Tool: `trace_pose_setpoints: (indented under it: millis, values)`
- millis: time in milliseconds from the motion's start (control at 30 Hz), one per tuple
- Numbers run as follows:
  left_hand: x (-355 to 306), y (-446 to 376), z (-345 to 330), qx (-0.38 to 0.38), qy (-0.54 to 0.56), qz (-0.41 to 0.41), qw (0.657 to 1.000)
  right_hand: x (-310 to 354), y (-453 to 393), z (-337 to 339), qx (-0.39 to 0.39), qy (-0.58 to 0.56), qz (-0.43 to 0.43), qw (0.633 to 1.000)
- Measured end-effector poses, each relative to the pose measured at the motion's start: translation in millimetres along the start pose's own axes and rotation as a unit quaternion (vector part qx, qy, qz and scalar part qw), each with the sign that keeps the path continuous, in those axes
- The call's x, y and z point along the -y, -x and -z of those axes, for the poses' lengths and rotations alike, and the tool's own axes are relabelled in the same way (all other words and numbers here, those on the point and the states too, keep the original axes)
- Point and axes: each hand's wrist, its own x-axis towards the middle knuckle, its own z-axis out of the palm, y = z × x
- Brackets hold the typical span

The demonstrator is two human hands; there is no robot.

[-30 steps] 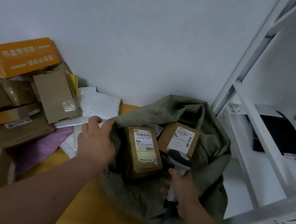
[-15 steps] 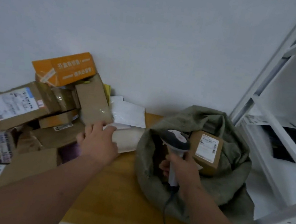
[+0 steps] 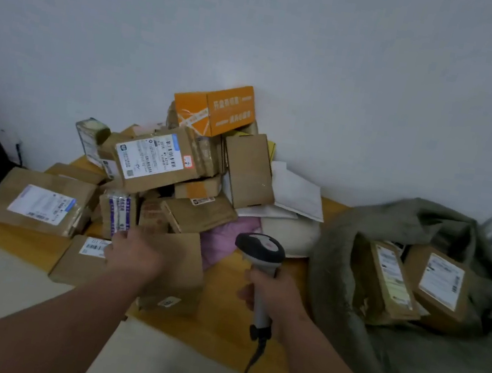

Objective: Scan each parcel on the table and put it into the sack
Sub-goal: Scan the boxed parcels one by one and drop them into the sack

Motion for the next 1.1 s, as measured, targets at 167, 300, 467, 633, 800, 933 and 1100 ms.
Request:
trace_pose_setpoints:
  millis: [167,300,467,633,800,933,1100]
  values:
    - [22.7,-9.1,-9.9,0.092,0.148,0.047,0.984,-6.4,-15.4,-41.3,-0.002,0.014,-0.016,1.000]
    - [29.1,-11.1,-15.9,0.144,0.168,0.065,0.973,-13.9,-18.5,-62.9,0.003,0.045,-0.041,0.998]
    - [20.4,-6.2,-12.0,0.213,0.188,0.058,0.957,-27.3,-12.4,-50.2,0.000,-0.018,-0.053,0.998]
    - [-5.0,16.3,-14.5,0.288,0.233,0.022,0.929,-23.2,-12.3,-15.0,-0.089,-0.133,-0.100,0.982]
    - [-34.7,35.0,-25.0,0.301,0.285,-0.010,0.910,-26.3,0.5,16.0,-0.118,-0.165,-0.024,0.979]
    - [-50.2,44.5,-27.4,0.291,0.313,-0.019,0.904,-30.2,7.5,27.2,-0.127,-0.182,0.002,0.975]
    - [-55.8,45.3,-26.3,0.281,0.354,-0.002,0.892,-29.8,11.7,36.5,-0.132,-0.195,0.011,0.972]
